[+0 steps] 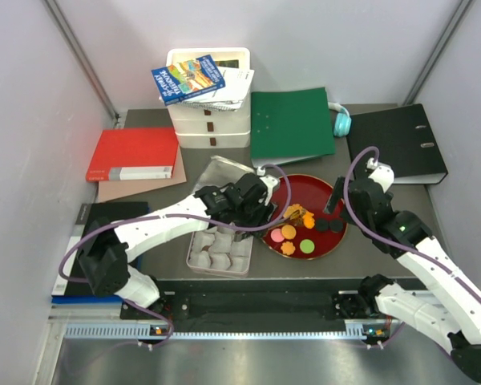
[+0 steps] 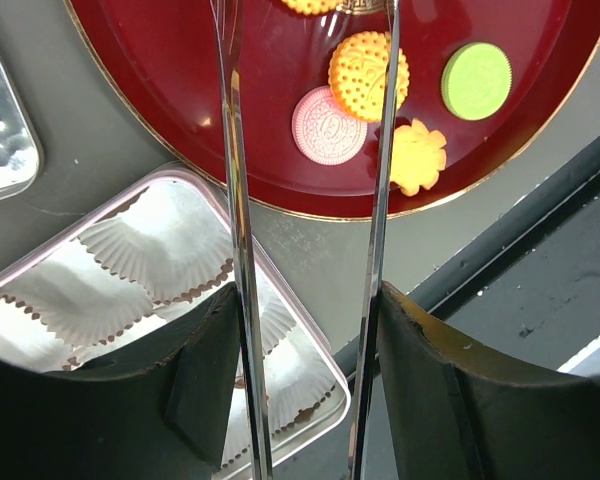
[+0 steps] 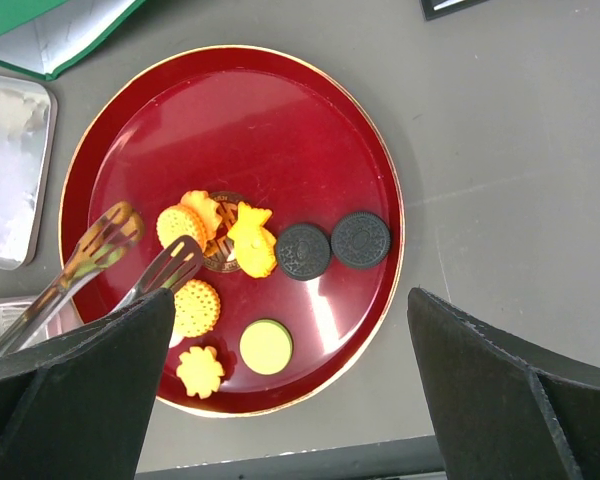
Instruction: Pack the cookies
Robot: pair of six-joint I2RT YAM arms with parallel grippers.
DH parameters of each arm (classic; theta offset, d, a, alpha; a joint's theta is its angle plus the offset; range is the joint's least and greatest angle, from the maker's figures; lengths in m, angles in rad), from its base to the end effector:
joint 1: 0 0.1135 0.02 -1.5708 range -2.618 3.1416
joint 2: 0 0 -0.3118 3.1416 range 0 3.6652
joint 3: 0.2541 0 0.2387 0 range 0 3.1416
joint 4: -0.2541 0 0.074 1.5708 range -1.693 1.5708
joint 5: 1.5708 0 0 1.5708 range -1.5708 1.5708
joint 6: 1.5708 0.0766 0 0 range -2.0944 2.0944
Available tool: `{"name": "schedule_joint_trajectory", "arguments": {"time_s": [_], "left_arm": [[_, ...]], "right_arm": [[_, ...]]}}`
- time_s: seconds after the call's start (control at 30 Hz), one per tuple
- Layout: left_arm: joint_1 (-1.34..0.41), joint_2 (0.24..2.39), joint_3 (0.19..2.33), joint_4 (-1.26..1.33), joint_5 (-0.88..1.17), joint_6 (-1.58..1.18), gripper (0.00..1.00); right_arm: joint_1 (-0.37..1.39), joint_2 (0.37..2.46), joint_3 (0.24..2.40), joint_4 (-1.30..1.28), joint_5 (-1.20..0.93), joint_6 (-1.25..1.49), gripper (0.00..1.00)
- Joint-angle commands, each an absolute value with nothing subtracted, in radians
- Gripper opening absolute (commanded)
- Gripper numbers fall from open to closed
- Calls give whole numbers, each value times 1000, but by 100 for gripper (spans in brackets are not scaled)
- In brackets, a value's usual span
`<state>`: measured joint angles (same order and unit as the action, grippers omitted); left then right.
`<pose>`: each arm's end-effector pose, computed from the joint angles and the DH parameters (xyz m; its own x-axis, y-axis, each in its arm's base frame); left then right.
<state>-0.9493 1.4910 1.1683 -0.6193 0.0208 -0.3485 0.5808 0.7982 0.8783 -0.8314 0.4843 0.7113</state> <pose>0.1861 -0.2626 0.2862 -0.7226 0.4226 -0.5471 0.6099 0.7623 -0.2167 0.1295 0.0423 0.3183 -0.5636 0.3212 -0.7611 0.2202 0.9464 0.2363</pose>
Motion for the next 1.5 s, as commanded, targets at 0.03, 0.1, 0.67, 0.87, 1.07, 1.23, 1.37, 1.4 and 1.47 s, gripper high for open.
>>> {"name": "schedule_joint_trajectory", "arguments": {"time_s": [0.03, 0.1, 0.67, 0.87, 1.07, 1.23, 1.37, 1.4, 1.47], "left_arm": [[-953, 1511, 1160, -546, 14, -357, 58], [-953, 1520, 1160, -541, 11, -357, 58], [-953, 1546, 1187, -549, -23, -336, 47], [-953, 1456, 1273, -666, -103, -322, 47], [-953, 1364, 1361, -805, -187, -336, 47], [-953, 1287, 1364, -913, -244, -379, 47], [-953, 1249, 1341, -1063, -294, -452, 46], [-953, 1243, 1330, -1083, -301, -465, 46], [-953, 1218, 1315, -1117, -307, -495, 45]], "right_arm": [[591, 778, 874, -824, 489, 722, 99], [591, 778, 876, -824, 489, 719, 99], [589, 804, 885, -808, 499, 698, 99], [591, 818, 896, -793, 499, 686, 99], [591, 854, 904, -755, 477, 675, 99], [591, 896, 908, -706, 450, 667, 99], [591, 939, 920, -683, 433, 660, 99], [591, 948, 922, -678, 428, 658, 99], [591, 957, 928, -667, 419, 660, 99]]}}
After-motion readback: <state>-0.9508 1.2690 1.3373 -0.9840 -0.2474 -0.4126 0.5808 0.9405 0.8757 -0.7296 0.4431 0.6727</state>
